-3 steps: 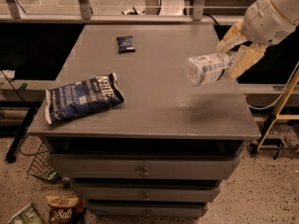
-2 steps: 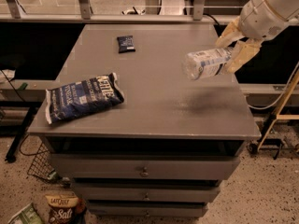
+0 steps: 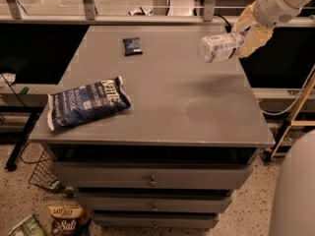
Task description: Move blue plastic bottle near rxbar blueberry
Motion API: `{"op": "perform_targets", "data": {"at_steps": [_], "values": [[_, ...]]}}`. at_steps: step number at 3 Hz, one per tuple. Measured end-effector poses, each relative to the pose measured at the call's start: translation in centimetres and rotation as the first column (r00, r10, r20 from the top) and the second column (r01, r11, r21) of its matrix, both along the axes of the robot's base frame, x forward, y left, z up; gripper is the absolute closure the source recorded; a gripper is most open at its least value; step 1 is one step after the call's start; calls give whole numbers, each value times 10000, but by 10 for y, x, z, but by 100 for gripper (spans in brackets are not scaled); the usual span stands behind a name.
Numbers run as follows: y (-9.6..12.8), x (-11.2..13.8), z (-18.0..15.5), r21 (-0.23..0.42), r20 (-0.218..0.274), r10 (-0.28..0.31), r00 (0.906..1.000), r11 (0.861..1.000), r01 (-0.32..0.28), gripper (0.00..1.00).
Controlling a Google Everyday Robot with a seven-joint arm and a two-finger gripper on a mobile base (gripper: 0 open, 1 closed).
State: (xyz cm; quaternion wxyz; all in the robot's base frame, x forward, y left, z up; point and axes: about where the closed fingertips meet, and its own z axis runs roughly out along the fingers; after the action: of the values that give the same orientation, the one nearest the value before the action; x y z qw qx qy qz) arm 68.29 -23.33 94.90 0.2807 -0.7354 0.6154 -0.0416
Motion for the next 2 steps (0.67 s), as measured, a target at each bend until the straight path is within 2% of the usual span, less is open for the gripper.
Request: {"op": "perform_targets", "data": {"at_steps": [1, 2], "values": [[-13, 42, -5, 260, 720, -850, 9938, 9962, 834, 100], [-17, 84, -12, 841, 1478, -1799, 9725, 9820, 1689, 100]]}}
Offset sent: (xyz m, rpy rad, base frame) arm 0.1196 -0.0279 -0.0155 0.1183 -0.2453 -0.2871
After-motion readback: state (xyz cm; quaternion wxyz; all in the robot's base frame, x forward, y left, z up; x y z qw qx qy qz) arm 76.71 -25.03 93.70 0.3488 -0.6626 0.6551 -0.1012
